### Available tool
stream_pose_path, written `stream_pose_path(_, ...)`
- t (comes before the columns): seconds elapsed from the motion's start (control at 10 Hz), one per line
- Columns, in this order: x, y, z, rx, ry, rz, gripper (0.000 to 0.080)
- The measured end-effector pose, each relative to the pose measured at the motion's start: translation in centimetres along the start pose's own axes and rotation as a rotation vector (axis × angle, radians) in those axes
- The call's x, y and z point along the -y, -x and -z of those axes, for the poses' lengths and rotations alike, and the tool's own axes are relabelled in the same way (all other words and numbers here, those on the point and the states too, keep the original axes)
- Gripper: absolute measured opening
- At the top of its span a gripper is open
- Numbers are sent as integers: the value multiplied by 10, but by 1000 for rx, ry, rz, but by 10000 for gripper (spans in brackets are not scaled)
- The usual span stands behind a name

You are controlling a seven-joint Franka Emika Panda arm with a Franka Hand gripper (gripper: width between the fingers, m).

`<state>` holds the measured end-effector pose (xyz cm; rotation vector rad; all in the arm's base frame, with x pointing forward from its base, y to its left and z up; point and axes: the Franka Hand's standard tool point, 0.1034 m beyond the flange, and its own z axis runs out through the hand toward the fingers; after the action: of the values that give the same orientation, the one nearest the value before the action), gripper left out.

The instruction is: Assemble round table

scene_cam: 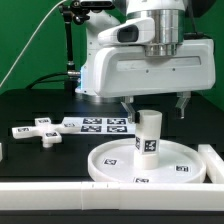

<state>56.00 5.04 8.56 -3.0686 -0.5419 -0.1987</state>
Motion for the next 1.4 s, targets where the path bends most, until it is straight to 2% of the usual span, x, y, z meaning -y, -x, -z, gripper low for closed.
stream_pose_path(0.2,-1,0,0,0,4,150,649)
stream_pose_path(0.4,0,-2,1,3,36,428,649)
stream_pose_path(0.9,6,-2,-2,49,72,891,649)
stream_pose_path(1.4,-7,1,-1,76,79,1224,649)
